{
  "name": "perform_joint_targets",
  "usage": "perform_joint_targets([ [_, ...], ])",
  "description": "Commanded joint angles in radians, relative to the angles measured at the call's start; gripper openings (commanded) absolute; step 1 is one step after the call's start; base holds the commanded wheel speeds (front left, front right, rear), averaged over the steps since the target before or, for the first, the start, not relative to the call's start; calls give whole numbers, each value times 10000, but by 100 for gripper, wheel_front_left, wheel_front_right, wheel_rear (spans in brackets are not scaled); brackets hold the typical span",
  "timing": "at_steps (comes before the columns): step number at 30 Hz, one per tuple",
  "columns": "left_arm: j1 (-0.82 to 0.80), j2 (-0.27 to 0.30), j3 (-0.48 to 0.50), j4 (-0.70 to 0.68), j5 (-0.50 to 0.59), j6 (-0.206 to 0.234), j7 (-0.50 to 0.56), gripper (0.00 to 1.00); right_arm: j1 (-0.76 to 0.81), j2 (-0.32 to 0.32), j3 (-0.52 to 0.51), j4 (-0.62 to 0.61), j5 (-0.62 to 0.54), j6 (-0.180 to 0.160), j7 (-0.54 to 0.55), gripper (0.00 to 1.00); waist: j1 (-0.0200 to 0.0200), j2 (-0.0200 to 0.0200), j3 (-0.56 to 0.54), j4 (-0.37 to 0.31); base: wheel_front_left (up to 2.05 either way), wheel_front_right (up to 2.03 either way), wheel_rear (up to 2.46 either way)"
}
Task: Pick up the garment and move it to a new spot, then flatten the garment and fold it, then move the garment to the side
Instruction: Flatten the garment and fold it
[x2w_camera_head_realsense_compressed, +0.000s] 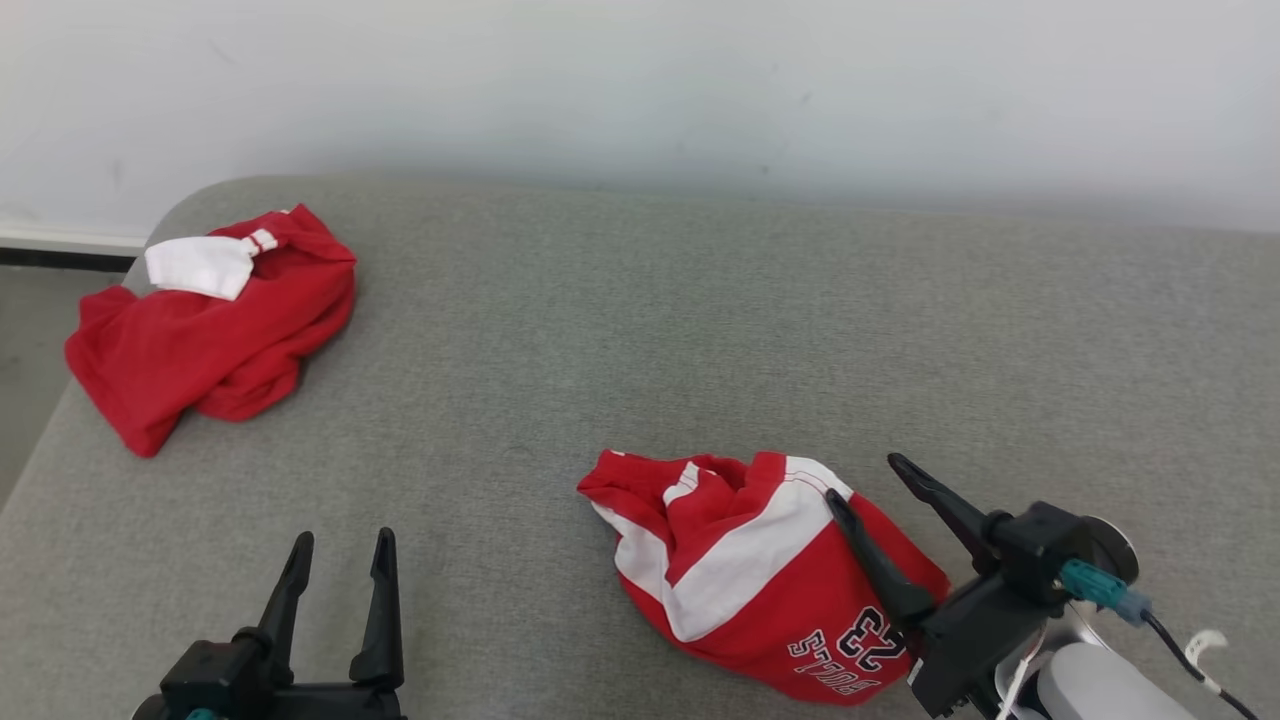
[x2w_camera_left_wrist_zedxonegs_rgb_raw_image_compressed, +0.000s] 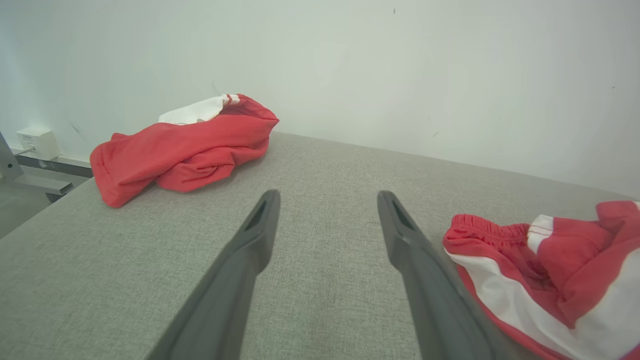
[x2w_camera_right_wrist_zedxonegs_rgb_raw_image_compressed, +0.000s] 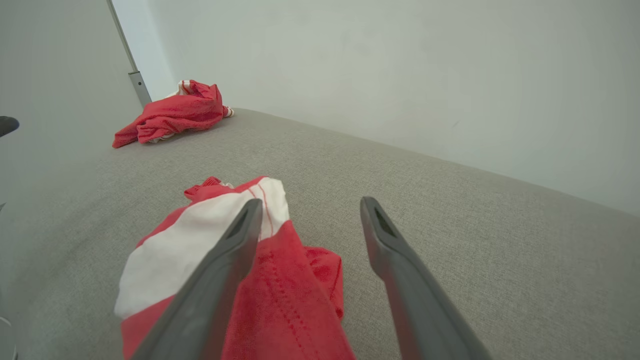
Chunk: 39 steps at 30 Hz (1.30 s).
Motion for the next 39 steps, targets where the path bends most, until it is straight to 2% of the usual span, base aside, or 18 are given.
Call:
perform_joint_targets([
  [1, -74, 1, -47, 21, -151, 28, -9, 100, -310, -158, 367, 179, 358, -25, 93, 100, -1, 0, 73, 243, 0, 0, 0],
  [5, -64, 2, -173, 39, -190, 95, -9, 100, -948, -462, 1402, 505, 1093, -25, 460, 100, -1, 0, 149, 481, 0, 0, 0],
  [7, -84, 0, -240, 59, -248, 114, -9, 100, -1229, -612, 1829, 578, 1432, -25, 532, 12, -1, 0, 166, 578, 0, 0, 0],
  [8, -90, 2, -256, 61, -262, 127, -9, 100, -1350, -690, 2015, 609, 1543, -25, 508, 0, -1, 0, 168, 613, 0, 0, 0],
  [15, 5, 0, -283, 26, -343, 223, -9, 100, -2058, -1159, 2563, 958, 1886, -25, 59, 0, -1, 0, 125, 693, 0, 0, 0],
  [30, -262, 3, -387, 0, -436, 267, -9, 100, -5651, -1739, 2134, 2174, 168, -25, -479, 0, -1, 0, 405, 469, 0, 0, 0],
  [35, -344, 0, -342, -4, -472, 303, -9, 100, -6074, -1572, 1714, 1813, -579, -26, -478, 0, -1, 0, 500, 364, 0, 0, 0],
  [39, -415, 2, -360, 39, -499, 339, -9, 100, -5736, -1349, 2100, 1675, -912, -26, -465, 0, -1, 0, 511, 269, 0, 0, 0],
])
